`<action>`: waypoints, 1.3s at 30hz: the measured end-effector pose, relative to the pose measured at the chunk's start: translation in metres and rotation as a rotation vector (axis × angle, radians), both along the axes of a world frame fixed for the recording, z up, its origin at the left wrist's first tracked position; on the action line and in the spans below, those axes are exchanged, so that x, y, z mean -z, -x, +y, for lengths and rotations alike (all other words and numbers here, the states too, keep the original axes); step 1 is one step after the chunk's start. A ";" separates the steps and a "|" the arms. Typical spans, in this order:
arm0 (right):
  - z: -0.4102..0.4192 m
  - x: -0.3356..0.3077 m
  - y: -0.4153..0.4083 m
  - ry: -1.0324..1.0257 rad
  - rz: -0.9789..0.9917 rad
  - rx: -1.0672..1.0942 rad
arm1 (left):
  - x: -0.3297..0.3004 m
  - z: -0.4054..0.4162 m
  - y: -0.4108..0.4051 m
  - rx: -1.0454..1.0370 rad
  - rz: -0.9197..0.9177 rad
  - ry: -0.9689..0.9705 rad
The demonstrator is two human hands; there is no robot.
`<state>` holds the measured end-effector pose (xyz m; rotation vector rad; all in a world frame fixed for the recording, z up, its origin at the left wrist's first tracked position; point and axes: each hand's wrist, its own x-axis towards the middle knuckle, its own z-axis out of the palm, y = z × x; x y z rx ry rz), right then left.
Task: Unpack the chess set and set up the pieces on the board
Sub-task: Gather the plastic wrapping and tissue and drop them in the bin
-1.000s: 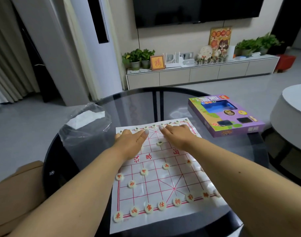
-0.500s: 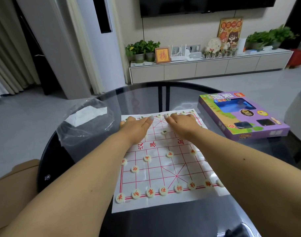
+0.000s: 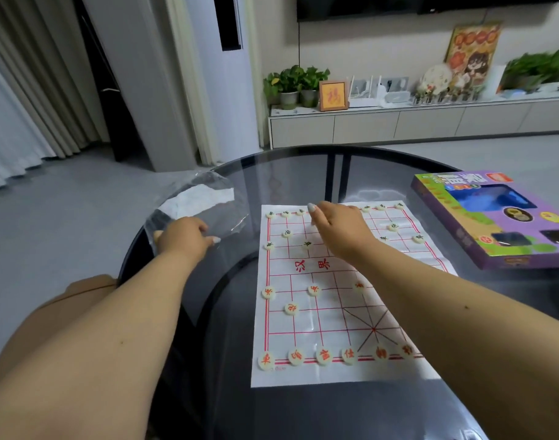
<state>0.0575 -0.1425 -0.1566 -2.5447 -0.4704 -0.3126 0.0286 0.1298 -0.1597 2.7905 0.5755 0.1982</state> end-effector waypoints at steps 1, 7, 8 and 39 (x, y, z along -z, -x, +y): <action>0.005 0.000 0.001 -0.005 -0.004 -0.007 | 0.003 0.002 0.000 0.016 -0.044 -0.015; 0.040 -0.007 0.011 -0.072 0.044 -0.065 | 0.005 0.010 0.001 0.110 -0.100 -0.081; 0.046 -0.008 0.012 -0.084 0.054 -0.072 | 0.005 0.012 0.002 0.122 -0.104 -0.072; 0.139 0.023 0.010 0.293 0.009 -0.420 | -0.015 0.103 -0.005 -0.412 -0.235 0.864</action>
